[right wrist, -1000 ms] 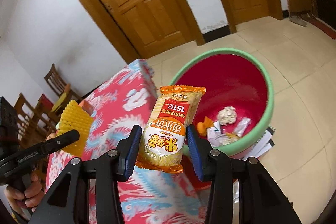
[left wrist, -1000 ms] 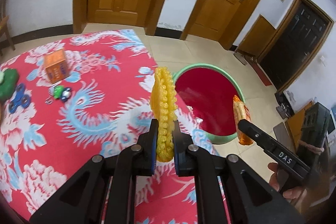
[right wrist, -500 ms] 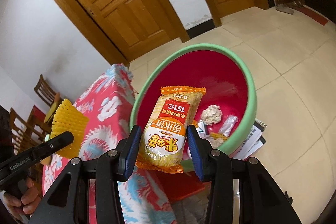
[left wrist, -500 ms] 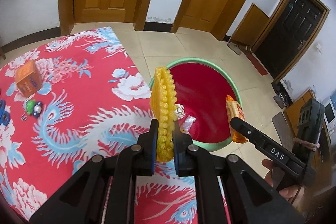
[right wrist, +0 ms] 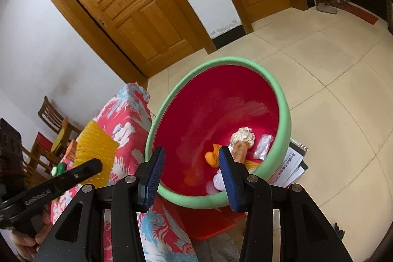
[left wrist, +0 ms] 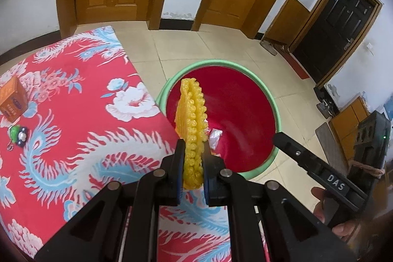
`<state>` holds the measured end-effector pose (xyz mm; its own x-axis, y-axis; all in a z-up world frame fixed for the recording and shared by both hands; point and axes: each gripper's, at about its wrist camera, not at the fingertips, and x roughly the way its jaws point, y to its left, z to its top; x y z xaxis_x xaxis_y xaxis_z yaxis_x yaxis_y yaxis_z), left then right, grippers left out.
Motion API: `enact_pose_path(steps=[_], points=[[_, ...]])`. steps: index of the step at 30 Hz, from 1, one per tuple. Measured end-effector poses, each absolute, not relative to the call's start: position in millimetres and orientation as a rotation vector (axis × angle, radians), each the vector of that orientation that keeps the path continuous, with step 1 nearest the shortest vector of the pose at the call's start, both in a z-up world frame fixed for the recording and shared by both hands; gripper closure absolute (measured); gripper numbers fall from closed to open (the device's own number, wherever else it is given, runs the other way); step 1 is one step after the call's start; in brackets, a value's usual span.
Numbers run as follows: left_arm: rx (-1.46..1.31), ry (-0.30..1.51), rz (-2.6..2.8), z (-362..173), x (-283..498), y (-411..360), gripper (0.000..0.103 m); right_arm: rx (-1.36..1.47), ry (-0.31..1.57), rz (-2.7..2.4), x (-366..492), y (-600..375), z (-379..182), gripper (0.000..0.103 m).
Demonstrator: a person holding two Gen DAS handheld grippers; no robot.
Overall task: Collect trash
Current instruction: 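Open the right tool over the bin dropping the snack bag while the left tool drops the corn toy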
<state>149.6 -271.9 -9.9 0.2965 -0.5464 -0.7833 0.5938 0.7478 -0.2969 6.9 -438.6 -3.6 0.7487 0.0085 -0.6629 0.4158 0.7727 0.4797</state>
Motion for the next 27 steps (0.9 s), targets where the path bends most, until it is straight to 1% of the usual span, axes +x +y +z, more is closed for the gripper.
enact_pose_path(steps=[15, 16, 17, 18, 20, 27], points=[[0.112, 1.043, -0.792, -33.9, 154.4, -307.5, 0.091, 0.674, 0.677, -0.265, -3.0, -447.6, 0.1, 0.056], [0.116, 1.045, -0.797, -34.2, 154.0, -309.4, 0.090, 0.675, 0.677, -0.266, -3.2, -448.0, 0.2, 0.056], [0.120, 1.047, -0.804, -34.4, 153.5, -310.6, 0.082, 0.676, 0.677, -0.268, -3.3, -448.2, 0.4, 0.056], [0.122, 1.046, -0.805, -34.2, 152.8, -311.2, 0.070, 0.677, 0.676, -0.268, -3.4, -448.7, 0.2, 0.056], [0.126, 1.036, -0.800, -33.3, 149.7, -311.1, 0.063, 0.679, 0.676, -0.268, -3.8, -449.0, 0.0, 0.056], [0.124, 1.027, -0.785, -27.9, 147.0, -307.7, 0.063, 0.679, 0.677, -0.264, -5.0, -449.6, 0.9, 0.056]])
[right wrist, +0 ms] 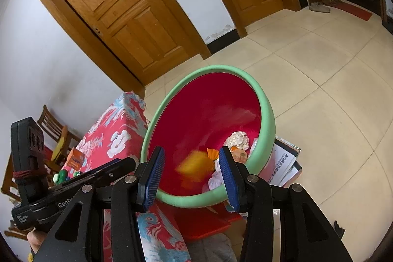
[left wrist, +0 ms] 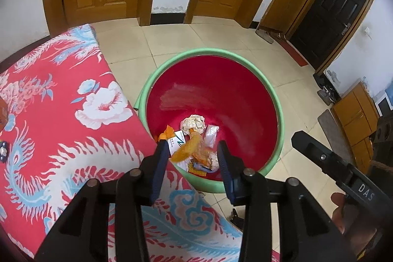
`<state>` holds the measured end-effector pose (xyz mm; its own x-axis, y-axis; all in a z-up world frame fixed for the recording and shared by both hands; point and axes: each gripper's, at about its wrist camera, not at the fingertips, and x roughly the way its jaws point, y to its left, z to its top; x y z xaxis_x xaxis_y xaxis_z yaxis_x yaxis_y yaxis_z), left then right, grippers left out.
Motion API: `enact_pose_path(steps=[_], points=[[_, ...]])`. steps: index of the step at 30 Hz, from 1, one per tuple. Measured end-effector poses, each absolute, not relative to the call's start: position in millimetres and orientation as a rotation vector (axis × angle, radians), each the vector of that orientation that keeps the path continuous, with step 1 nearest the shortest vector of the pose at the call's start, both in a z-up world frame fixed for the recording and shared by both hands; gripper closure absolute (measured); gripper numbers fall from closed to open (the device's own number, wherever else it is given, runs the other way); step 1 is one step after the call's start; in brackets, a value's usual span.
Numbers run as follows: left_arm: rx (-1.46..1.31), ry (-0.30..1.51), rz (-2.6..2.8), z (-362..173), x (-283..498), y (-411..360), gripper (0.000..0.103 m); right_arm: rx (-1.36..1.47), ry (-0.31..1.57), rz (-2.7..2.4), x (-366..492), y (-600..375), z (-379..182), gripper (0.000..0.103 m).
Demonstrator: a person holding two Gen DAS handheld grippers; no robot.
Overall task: Collect trash
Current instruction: 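Open the right tool over the bin dropping the snack bag while the left tool drops the corn toy, then move the left tool to the table and grasp the green figure keychain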
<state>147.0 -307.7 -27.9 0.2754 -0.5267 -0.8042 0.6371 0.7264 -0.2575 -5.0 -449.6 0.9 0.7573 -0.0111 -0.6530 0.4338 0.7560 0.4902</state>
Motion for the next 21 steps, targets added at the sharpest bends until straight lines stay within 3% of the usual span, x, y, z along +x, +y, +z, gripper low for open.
enact_pose_path(steps=[21], points=[[0.046, 0.952, -0.543, 2.7, 179.1, -208.0, 0.062, 0.652, 0.695, -0.238, -2.8, -432.9, 9.5, 0.050]])
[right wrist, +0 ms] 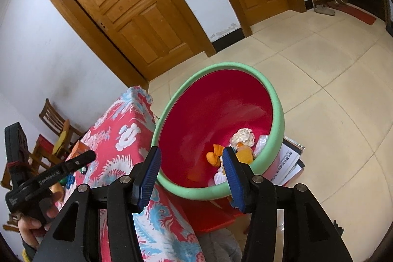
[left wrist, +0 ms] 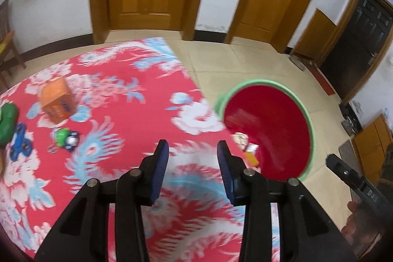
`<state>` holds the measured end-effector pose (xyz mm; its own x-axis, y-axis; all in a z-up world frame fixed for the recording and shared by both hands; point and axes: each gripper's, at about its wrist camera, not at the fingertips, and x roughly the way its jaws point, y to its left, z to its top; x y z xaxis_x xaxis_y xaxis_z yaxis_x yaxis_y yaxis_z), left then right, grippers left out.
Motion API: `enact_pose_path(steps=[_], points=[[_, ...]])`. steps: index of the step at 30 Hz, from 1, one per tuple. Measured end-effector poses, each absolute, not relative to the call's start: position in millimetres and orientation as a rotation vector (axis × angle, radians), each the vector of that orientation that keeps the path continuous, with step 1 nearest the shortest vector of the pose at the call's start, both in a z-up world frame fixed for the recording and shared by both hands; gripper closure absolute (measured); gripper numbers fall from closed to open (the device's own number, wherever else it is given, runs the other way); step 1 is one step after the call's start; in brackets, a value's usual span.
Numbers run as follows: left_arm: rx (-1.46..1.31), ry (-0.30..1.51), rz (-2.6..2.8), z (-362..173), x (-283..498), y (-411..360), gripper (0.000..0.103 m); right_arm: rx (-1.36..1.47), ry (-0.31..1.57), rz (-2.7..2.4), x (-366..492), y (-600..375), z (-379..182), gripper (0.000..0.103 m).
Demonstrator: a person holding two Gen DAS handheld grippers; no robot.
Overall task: Collect trash
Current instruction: 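Move the left tool to the table and grasp the green figure keychain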
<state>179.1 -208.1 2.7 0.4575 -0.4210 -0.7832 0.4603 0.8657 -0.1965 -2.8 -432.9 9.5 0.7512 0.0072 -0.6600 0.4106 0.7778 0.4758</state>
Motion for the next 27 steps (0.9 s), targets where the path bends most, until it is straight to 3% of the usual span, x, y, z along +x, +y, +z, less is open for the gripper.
enact_pose_path(steps=[16, 27], points=[[0.034, 0.937, -0.267, -3.7, 222.9, -115.3, 0.062, 0.626, 0.717, -0.227, 2.7, -416.7, 13.0, 0.049], [0.006, 0.981, -0.206, -34.9, 250.9, -97.6, 0.062, 0.611, 0.733, -0.245, 8.5, -410.4, 13.8, 0.048]])
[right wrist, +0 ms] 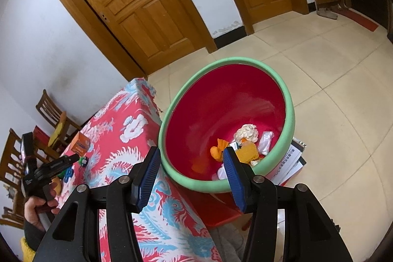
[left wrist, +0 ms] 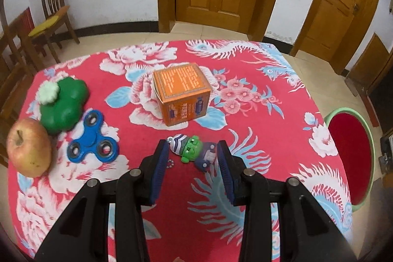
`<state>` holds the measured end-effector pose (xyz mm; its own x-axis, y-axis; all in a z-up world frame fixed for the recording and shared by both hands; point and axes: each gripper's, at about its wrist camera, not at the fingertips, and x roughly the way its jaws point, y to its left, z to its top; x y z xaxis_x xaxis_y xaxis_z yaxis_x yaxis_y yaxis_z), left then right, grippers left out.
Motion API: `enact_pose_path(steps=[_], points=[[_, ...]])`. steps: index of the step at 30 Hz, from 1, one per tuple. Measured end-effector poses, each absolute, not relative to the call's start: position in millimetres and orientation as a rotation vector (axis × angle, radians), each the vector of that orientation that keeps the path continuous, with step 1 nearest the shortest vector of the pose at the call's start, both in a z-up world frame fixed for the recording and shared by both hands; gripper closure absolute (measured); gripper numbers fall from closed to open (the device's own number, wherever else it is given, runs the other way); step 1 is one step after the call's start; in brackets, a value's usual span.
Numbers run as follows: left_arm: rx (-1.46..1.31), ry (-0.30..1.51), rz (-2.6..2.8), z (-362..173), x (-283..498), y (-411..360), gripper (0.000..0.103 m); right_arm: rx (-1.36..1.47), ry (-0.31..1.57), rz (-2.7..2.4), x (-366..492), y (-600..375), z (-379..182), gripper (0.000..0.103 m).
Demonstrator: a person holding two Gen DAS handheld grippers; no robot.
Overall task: Collect trash
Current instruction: 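Move the left tool to the table and grasp the green figure keychain, then lift the keychain with the left tool while the right tool approaches the orange cube box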
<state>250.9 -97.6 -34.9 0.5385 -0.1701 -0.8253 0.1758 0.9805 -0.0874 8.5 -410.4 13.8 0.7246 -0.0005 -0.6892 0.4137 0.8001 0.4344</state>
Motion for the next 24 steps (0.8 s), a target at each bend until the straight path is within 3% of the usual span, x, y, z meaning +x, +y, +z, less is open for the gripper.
enact_pose_path(steps=[24], points=[[-0.054, 0.961, -0.231, -53.7, 258.1, -95.3, 0.062, 0.597, 0.766, -0.240, 15.5, -402.6, 8.5, 0.048]])
